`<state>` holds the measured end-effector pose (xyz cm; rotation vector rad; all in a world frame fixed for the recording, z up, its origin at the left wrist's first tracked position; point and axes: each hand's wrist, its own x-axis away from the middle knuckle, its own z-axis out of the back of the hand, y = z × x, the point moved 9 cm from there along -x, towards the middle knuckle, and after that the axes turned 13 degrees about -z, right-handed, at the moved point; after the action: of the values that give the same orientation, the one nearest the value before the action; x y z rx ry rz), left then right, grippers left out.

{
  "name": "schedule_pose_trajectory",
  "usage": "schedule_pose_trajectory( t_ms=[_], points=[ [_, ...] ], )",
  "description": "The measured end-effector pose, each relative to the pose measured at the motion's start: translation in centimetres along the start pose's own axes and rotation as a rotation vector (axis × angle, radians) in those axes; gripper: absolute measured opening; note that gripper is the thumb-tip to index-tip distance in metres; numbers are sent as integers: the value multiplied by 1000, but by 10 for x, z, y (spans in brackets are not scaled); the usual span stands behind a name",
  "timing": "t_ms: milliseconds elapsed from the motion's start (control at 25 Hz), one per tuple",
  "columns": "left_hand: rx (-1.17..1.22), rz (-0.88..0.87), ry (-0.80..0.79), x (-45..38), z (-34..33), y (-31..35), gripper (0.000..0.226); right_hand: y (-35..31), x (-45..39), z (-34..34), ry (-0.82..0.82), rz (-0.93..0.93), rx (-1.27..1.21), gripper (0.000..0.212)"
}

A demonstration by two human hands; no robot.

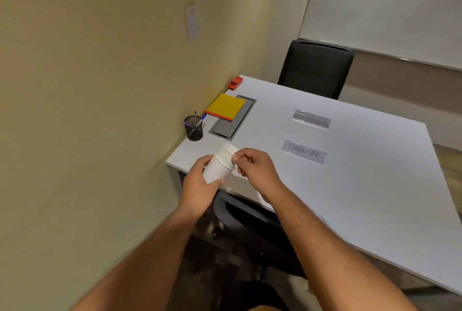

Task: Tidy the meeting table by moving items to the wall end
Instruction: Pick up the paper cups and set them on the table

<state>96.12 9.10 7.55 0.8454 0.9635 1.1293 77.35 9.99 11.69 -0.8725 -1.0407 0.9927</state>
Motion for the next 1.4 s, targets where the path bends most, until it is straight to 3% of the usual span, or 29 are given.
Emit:
schedule_pose_trajectory(
  t_ms=[200,400,600,840,1040,1400],
  points=[
    [0,16,-70,9,-77,35,67,39,41,156,392,-57,-87,18],
    [68,13,-148,10,-156,61,66,109,45,269,562,-207,33,18],
    [12,36,-119,0,-231,69,62,205,11,352,528,-350,205,15],
    [-63,136,12,-8,-316,76,61,274,-68,411,382,-375,401,21],
    [-34,237,125,-2,-362,88,62,298,-134,440,300,-266,492,21],
    [-68,299,194,19,-397,102,61,316,-148,474,190,-377,549,38]
  ],
)
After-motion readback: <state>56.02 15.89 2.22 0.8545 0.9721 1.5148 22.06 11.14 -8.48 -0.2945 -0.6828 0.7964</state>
